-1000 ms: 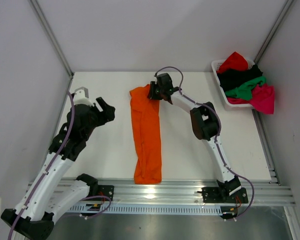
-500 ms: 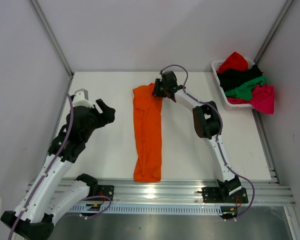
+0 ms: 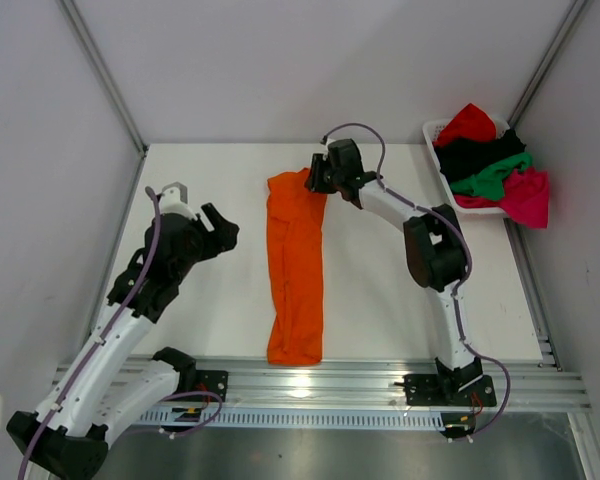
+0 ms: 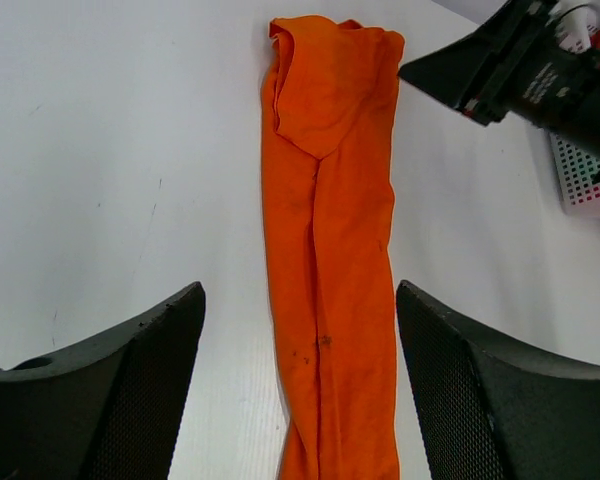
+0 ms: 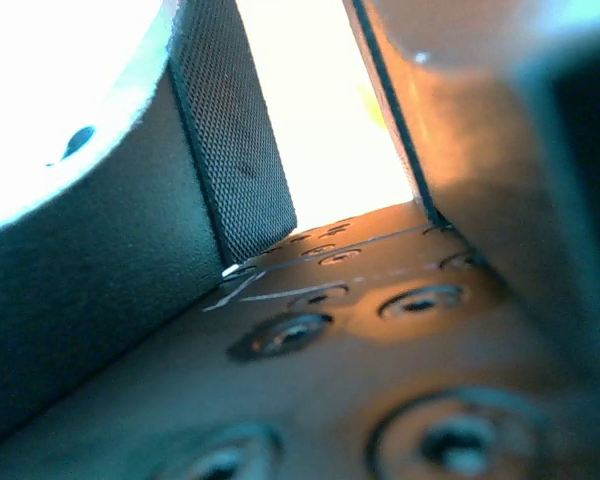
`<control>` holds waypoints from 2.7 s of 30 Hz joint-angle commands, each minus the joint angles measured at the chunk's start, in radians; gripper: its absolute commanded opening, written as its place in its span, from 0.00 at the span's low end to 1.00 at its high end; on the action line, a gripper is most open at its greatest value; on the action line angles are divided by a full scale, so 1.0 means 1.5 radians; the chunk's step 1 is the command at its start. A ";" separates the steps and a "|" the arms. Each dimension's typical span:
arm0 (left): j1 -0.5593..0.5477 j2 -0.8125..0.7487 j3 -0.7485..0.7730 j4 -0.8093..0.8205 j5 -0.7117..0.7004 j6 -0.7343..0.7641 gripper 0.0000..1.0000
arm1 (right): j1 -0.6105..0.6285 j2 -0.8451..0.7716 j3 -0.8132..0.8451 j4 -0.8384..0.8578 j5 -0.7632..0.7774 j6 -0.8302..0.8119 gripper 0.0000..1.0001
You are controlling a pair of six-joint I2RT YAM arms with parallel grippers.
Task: Fold and stack the t-shirts
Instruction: Fold the tshirt
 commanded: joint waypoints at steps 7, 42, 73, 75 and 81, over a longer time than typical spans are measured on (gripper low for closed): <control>0.003 0.012 -0.005 0.032 0.025 -0.006 0.79 | 0.029 -0.194 -0.089 0.020 -0.015 0.027 0.37; -0.054 0.043 -0.279 0.249 0.247 -0.169 0.82 | 0.208 -0.734 -0.995 0.253 -0.166 0.324 0.56; -0.060 0.030 -0.248 0.217 0.231 -0.165 0.82 | 0.260 -0.448 -1.004 0.489 -0.260 0.367 0.55; -0.060 0.030 -0.246 0.213 0.230 -0.165 0.82 | 0.261 -0.436 -1.000 0.499 -0.267 0.368 0.53; -0.065 0.025 -0.293 0.223 0.265 -0.201 0.81 | 0.261 -0.425 -1.000 0.516 -0.280 0.366 0.17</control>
